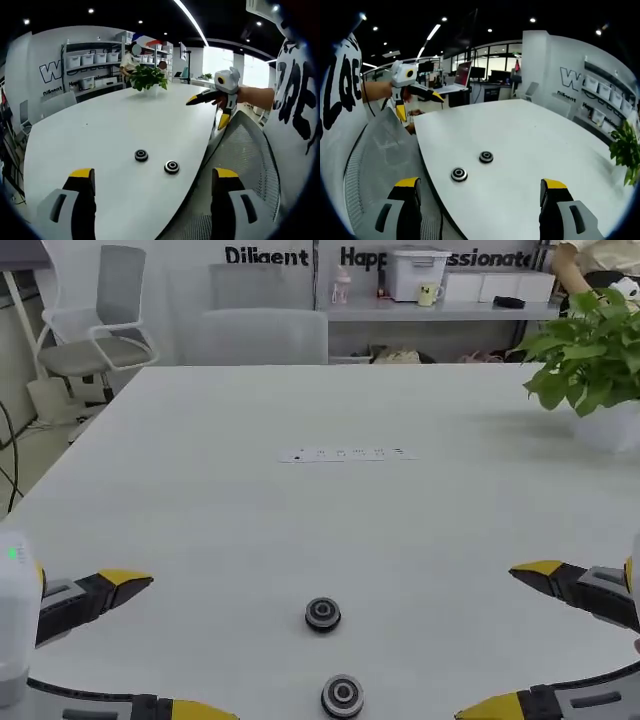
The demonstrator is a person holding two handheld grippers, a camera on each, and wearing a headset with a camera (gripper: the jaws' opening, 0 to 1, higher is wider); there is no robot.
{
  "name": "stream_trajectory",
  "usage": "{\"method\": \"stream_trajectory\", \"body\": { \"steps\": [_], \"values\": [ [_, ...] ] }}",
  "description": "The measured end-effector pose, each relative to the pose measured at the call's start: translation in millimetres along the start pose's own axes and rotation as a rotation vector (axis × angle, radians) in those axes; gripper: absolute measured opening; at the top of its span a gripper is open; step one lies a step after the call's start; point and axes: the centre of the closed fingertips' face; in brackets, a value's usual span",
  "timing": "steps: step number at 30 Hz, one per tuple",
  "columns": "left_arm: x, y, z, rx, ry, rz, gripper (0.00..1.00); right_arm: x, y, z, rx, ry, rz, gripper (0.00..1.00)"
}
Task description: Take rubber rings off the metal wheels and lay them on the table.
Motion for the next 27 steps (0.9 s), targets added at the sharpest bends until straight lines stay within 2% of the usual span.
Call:
{"method": "stream_trajectory", "body": {
  "steps": [27],
  "values": [
    [-5.3,-4.8,-0.2,-0.018,0.009,0.012,0.94,-5.2,-11.3,6.2,0.023,0.001,0.022,0.98]
  ]
}}
Point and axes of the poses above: the centre of the closed fingertips' face, and the gripper's own axes: x roughly backward along the fingers, z roughly to its right, y roughly out of its underside, and after that the axes turned 13 degrees about -y, right-handed
